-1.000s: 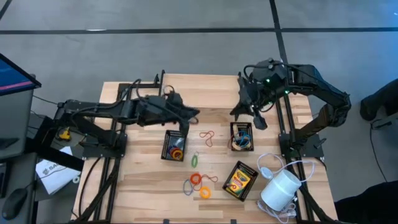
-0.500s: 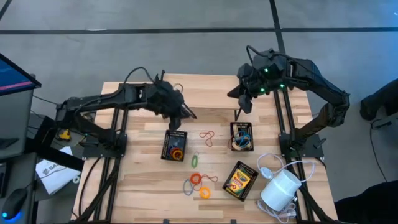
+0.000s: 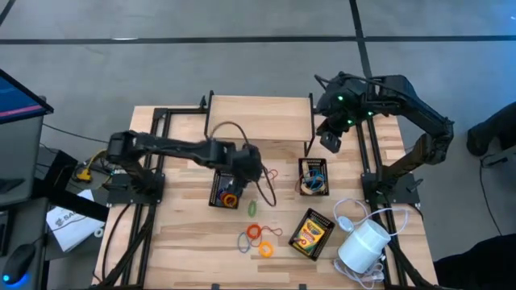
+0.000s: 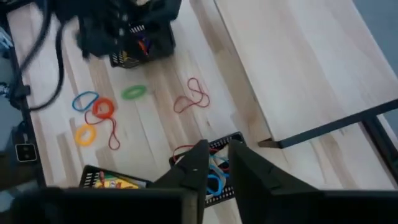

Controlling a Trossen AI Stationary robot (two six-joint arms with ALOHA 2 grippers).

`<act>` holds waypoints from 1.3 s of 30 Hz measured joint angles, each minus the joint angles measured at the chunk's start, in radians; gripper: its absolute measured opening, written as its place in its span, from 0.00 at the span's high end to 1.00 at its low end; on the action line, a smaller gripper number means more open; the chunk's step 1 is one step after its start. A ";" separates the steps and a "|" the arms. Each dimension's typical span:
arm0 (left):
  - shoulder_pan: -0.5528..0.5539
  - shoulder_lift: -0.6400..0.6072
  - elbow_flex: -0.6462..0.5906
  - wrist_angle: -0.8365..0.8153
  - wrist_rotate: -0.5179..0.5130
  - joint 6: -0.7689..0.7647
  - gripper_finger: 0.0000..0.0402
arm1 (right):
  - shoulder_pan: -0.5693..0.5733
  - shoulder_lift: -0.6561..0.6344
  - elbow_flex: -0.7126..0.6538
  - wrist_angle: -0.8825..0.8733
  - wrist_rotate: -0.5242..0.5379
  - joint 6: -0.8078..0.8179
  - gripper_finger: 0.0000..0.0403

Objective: Pick & Place Office Desk Supplies
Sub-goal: Put the green spring keychain into the left black bin

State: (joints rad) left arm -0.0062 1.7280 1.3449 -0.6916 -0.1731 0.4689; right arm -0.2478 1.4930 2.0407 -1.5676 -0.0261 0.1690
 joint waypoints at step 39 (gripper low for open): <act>-0.193 0.349 0.038 0.056 0.192 -0.001 0.47 | 0.045 0.001 0.000 0.005 -0.002 -0.011 0.59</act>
State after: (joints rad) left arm -0.1993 2.0768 1.3827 -0.6354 0.0191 0.4674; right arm -0.2024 1.4937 2.0407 -1.5627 -0.0284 0.1577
